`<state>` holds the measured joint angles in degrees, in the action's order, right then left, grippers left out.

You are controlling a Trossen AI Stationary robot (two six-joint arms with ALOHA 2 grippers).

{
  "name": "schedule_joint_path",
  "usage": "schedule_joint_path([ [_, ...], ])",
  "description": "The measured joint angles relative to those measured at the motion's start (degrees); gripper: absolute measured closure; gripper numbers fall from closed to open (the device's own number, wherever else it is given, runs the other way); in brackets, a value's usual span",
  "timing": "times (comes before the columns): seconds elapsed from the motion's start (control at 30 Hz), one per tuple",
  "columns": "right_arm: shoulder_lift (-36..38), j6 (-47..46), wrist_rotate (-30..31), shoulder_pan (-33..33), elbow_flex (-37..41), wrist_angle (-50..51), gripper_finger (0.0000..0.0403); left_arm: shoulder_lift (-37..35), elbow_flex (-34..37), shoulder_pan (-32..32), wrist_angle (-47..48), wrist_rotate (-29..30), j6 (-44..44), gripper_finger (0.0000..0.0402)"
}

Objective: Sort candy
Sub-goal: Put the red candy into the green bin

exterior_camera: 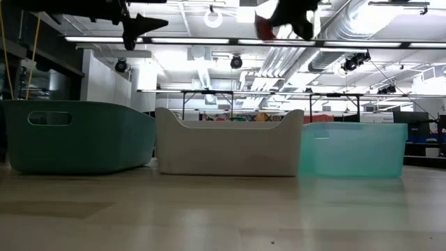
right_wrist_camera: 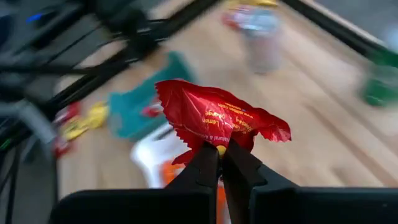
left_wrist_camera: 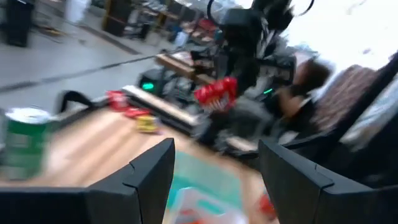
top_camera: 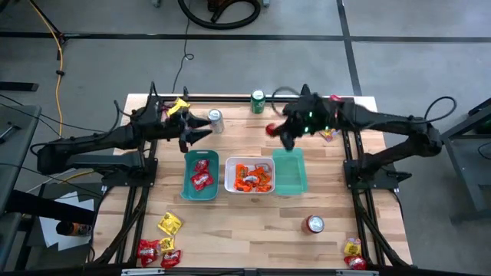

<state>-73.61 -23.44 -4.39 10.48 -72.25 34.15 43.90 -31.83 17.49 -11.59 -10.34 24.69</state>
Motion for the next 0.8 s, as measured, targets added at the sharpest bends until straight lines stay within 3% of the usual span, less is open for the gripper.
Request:
schedule_joint_path([
  [0.17,-2.8,7.1,0.3,-9.6,0.0,-5.9,0.0401,1.2,1.2,-4.9,-3.2,1.5,3.6,0.0186],
  [0.37,-5.7,12.8,0.9,-16.4,0.0,-5.4,0.0401,3.8,1.2,-11.6,-2.9,12.5,4.9,0.0186],
  [0.6,-6.4,14.5,0.8,-18.1,0.0,-6.6,0.0401,5.7,0.5,-17.5,-3.3,18.5,7.6,0.0186],
  [0.8,-9.4,14.6,1.7,-17.6,0.0,-15.0,0.0401,5.8,-3.3,-21.0,-3.3,19.6,1.3,0.0186],
])
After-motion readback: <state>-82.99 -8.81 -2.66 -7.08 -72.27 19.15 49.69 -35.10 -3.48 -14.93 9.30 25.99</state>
